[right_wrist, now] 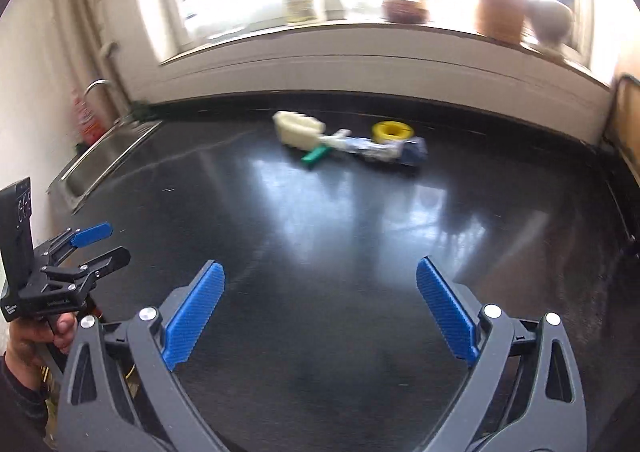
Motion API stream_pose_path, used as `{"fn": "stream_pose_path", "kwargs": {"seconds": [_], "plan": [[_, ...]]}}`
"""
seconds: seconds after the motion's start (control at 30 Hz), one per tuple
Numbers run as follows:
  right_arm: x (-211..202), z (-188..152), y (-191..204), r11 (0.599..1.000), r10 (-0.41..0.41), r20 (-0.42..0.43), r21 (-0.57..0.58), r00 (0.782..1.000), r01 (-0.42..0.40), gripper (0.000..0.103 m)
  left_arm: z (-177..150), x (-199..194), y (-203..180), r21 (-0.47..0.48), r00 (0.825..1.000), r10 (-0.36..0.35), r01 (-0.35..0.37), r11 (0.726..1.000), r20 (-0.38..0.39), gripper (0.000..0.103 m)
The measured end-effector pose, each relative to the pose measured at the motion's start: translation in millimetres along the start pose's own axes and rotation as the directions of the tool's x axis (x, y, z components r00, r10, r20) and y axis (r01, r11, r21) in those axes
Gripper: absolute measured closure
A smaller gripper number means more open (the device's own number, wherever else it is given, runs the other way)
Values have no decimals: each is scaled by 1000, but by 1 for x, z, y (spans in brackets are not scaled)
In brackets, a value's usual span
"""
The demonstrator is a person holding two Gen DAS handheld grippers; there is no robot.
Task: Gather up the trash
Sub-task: 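Move both open tools back over the remaining countertop trash, then grasp the white foam piece with the left tool while the right tool grasps the blue-white cloth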
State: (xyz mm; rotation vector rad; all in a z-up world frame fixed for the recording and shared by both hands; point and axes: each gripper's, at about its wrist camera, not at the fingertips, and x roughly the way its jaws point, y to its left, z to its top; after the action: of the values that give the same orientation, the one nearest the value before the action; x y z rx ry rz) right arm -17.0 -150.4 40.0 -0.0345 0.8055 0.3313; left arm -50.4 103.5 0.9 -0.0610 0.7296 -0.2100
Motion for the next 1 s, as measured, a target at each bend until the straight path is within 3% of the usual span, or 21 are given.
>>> {"fn": "stream_pose_path", "kwargs": {"seconds": [0.17,0.37,0.43,0.47,0.53,0.6,0.67,0.77,0.83,0.9,1.0], "plan": [[14,2,-32,1000,-12,-10,8,1000,13,9,42,56,-18,101,998,-34,39,994,-50,13],[56,27,-46,999,38,-63,-31,997,-40,9,83,118,6,122,988,-79,96,988,-133,13],[78,39,-50,996,48,-95,-66,994,-55,9,95,140,16,149,986,-60,84,985,-158,12],[92,47,-53,994,49,-119,-89,992,-60,9,105,157,24,155,977,-91,122,980,-191,12],[111,59,-58,990,61,-140,-120,988,-78,9,118,174,31,163,973,-94,130,978,-209,12],[133,71,-63,984,69,-167,-153,983,-95,9,136,196,36,182,957,-145,193,964,-251,12],[160,84,-69,976,86,-209,-178,974,-125,9,149,212,37,224,962,-133,188,956,-240,12],[192,95,-75,974,80,-248,-187,965,-129,9,161,239,40,268,944,-162,242,933,-288,12],[208,102,-78,967,97,-255,-204,962,-152,9,166,252,38,312,944,-164,254,915,-287,12],[218,107,-75,953,125,-266,-236,956,-191,9,170,261,34,351,933,-200,303,886,-299,12],[227,111,-68,930,103,-264,-316,959,-187,9,174,273,29,408,927,-231,341,847,-296,12]]}}
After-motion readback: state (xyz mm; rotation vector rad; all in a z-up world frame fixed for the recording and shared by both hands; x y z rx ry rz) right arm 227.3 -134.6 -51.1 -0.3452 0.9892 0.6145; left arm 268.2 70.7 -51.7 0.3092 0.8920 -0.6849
